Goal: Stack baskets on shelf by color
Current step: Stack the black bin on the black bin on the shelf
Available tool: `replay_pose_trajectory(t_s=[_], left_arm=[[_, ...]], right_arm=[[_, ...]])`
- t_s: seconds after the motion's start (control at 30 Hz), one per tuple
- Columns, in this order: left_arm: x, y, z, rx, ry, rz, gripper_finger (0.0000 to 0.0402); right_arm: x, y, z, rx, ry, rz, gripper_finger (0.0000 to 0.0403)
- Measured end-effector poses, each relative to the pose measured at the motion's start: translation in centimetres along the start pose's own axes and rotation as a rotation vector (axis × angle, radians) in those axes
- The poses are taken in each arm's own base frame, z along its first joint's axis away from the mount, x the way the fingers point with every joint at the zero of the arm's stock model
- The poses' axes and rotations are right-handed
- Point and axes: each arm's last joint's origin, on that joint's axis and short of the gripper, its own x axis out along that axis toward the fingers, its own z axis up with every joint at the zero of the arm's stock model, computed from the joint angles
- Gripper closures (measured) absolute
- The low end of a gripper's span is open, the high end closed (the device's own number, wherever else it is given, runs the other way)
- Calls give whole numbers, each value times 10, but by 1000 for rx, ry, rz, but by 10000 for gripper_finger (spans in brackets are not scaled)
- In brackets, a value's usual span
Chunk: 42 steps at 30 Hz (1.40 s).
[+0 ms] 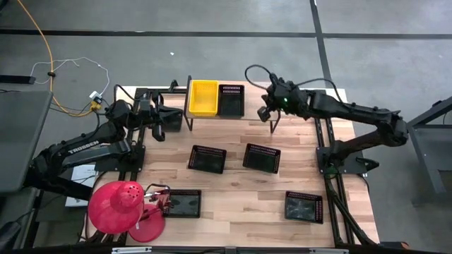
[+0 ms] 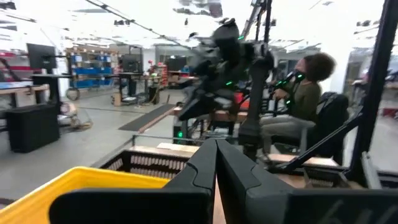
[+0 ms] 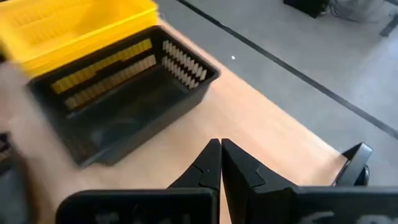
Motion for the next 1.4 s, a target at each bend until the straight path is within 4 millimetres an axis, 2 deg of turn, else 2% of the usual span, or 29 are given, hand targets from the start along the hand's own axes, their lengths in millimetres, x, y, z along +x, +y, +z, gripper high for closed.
replay_pose_trajectory(t_s=[0.3, 0.53, 0.63, 0.87, 1.13, 1.23, 1.4], left_arm=[[-31, -4, -8, -25, 117, 85, 401], [-53, -10, -49, -114, 46, 74, 401], [-60, -13, -60, -135, 0, 59, 402], [-58, -14, -66, -153, 26, 37, 402], [-55, -19, -66, -153, -11, 104, 401], [-52, -22, -74, -149, -99, 58, 402], [-45, -26, -78, -175, -65, 82, 402]], right_arm=[[-45, 46, -17, -128, -44, 47, 403], [-71, 76, -35, -189, -53, 94, 403], [-81, 83, -45, -207, -37, 101, 403], [-97, 83, -70, -168, 56, 30, 403], [-118, 88, -91, -14, 86, 17, 403], [-121, 92, -95, 6, 88, 29, 403], [-117, 96, -97, 17, 99, 17, 403]])
